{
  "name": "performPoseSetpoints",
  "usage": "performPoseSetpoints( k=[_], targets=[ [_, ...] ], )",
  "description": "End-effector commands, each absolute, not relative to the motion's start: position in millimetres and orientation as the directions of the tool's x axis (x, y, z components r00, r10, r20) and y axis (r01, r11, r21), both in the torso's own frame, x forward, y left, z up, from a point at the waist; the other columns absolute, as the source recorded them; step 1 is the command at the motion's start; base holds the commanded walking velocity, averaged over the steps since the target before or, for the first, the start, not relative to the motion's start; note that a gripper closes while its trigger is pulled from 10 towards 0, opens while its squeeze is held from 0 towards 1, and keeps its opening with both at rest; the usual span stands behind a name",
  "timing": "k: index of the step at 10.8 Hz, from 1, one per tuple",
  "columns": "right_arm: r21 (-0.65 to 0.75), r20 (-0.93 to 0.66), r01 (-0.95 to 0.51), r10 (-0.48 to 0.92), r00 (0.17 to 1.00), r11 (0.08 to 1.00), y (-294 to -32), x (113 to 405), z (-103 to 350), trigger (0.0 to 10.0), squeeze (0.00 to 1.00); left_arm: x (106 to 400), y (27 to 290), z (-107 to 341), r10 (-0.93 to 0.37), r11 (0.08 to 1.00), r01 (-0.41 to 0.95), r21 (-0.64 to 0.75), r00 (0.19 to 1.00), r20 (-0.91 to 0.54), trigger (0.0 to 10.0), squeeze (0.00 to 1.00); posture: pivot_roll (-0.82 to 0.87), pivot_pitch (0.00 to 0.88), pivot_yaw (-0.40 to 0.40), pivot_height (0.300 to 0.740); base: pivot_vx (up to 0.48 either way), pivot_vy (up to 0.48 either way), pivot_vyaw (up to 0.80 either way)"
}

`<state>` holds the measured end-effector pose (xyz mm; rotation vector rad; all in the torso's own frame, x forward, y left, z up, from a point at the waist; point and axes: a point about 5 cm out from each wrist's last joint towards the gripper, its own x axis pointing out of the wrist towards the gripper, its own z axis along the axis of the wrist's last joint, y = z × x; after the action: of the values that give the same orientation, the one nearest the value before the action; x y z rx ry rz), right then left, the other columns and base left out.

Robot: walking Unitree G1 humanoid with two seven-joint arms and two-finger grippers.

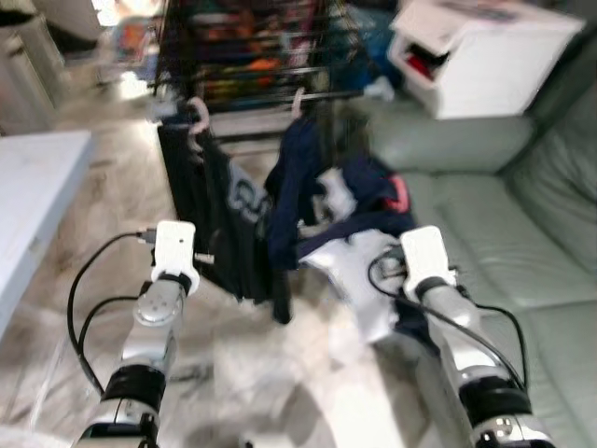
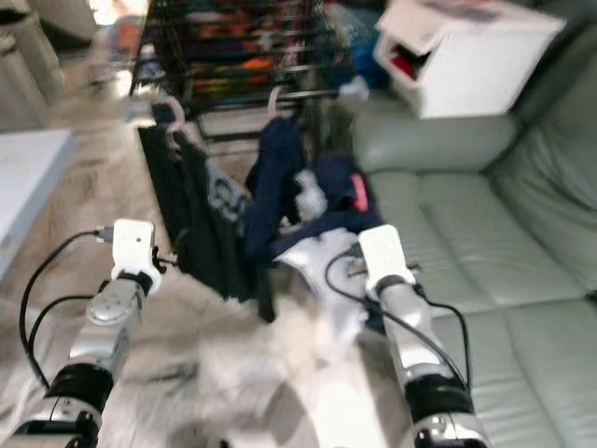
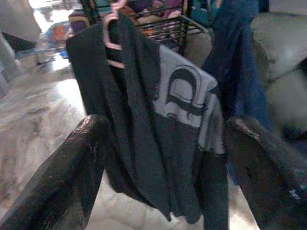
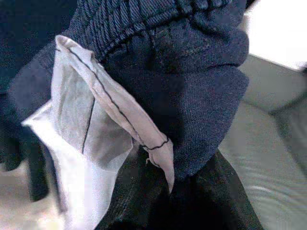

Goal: Hang hanger

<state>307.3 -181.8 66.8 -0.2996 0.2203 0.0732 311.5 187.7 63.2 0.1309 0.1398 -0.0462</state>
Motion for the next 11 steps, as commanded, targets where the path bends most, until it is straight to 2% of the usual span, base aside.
performPoseSetpoints(
  k=[1,4,6,8,11],
  targets=[
    [-0.283,-0.211,-0.071,0.01,0.977,0.956,-185.5,308.9,70.6,10.0,0.0,310.0,190.1,65.2,-0.029,0.991,0.046,0.127,0.991,-0.134,10.0,0.0,-0.09,0.0,0.023,0.74,0.461,0.0,0.0],
    [-0.256,-0.249,-0.1,0.034,0.968,0.962,-181.6,305.0,61.9,10.0,0.0,301.8,198.3,59.7,-0.005,0.99,0.027,0.139,0.988,-0.155,10.0,0.0,-0.09,0.0,0.025,0.74,0.461,0.0,0.0],
    [-0.245,-0.268,-0.174,0.106,0.957,0.954,-173.5,307.6,61.4,10.0,0.0,301.6,199.5,58.8,0.016,0.992,0.006,0.127,0.986,-0.168,10.0,0.0,-0.09,0.0,0.025,0.74,0.356,0.313,0.0],
    [-0.244,-0.258,-0.174,0.109,0.96,0.954,-174.0,311.9,65.5,10.0,0.0,302.1,200.1,59.9,0.018,0.992,0.004,0.128,0.985,-0.171,10.0,0.0,-0.08,0.0,0.024,0.74,0.304,0.371,0.0],
    [-0.24,-0.254,-0.183,0.12,0.96,0.953,-174.2,315.2,67.6,10.0,0.0,303.5,200.7,60.6,0.019,0.99,0.006,0.14,0.984,-0.177,10.0,0.0,-0.08,0.0,0.023,0.74,0.0,0.436,0.0]
  ],
)
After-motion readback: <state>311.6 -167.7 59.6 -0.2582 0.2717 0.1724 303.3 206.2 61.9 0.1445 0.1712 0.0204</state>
